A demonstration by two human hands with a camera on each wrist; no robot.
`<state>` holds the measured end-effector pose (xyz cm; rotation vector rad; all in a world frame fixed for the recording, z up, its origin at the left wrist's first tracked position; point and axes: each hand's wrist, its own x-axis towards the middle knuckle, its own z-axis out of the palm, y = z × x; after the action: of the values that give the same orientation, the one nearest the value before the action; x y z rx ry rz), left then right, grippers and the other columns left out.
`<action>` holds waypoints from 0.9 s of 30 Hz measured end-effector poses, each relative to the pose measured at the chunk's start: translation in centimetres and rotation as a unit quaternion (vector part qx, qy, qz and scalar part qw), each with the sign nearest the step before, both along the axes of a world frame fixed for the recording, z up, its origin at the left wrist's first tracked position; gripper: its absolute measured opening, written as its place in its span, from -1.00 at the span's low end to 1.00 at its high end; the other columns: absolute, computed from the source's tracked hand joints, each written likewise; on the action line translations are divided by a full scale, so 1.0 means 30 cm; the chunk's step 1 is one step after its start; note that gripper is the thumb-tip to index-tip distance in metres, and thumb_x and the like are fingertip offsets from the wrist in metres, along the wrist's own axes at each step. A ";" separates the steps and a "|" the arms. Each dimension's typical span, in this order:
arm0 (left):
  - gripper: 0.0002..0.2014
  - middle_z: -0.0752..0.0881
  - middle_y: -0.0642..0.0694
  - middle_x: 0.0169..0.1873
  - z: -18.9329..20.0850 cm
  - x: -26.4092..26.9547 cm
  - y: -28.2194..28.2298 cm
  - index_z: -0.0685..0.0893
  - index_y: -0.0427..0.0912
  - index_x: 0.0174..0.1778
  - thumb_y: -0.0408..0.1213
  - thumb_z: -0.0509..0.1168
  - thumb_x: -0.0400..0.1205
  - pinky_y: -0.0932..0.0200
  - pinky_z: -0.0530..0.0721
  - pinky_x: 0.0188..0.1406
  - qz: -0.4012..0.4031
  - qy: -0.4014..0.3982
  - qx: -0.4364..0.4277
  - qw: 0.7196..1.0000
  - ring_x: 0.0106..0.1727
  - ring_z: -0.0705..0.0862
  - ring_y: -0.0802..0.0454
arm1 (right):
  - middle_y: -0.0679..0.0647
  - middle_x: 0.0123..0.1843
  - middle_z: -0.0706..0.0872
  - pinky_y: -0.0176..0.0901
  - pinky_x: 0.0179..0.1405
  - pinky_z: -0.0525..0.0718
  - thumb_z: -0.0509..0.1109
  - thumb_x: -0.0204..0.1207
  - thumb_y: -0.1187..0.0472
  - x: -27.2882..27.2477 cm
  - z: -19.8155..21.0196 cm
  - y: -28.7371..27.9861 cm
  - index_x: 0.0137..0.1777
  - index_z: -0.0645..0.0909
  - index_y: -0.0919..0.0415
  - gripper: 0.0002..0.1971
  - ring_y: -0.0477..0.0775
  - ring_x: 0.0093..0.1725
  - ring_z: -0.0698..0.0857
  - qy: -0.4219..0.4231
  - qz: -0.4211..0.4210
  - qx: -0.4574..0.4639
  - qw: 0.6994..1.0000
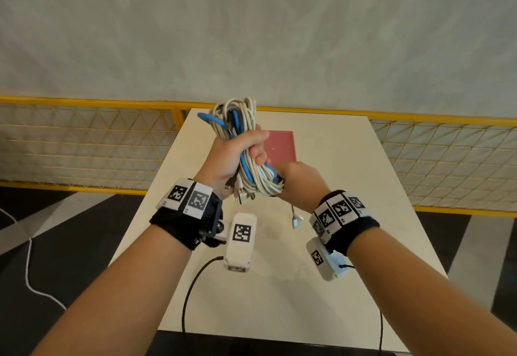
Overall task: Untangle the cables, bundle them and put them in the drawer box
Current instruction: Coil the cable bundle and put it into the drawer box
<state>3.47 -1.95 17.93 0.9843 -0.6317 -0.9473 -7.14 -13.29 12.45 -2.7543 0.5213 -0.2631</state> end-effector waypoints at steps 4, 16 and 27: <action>-0.80 0.44 0.03 -0.64 0.012 0.011 0.020 0.50 -0.15 -0.29 -0.34 0.30 0.66 0.12 0.63 -0.35 -0.047 -0.010 0.089 0.995 -0.61 0.49 0.10 | 0.06 -0.39 0.58 -0.21 -0.47 0.38 0.48 0.26 0.30 -0.015 0.009 0.006 -0.40 0.53 0.19 -0.85 0.19 -0.32 0.60 -0.092 0.017 -0.120 0.988; -0.81 0.76 0.05 -0.46 0.012 -0.055 0.026 0.74 -0.11 -0.24 -0.13 0.60 0.41 0.32 0.67 -0.35 0.013 -0.266 0.227 0.937 -0.40 0.75 0.14 | 0.04 0.14 0.70 -0.08 -0.11 0.68 0.34 0.51 0.11 -0.019 0.081 -0.019 0.18 0.64 0.06 -0.74 0.11 0.06 0.69 -0.119 -0.008 -0.126 0.985; -0.74 0.85 -0.03 -0.19 -0.020 -0.077 0.022 0.77 -0.14 -0.03 -0.32 0.61 0.40 0.30 0.76 -0.14 -0.048 -0.310 0.251 0.916 -0.14 0.82 0.15 | 0.06 0.19 0.43 -0.21 -0.01 0.64 0.53 0.34 0.26 -0.055 0.096 0.011 0.49 0.28 0.05 -0.26 -0.04 0.01 0.54 -0.225 -0.046 0.098 0.968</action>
<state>1.17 -1.28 17.34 1.7640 -0.9955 -0.8985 -8.79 -12.97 15.34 -2.3753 0.5169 -0.7913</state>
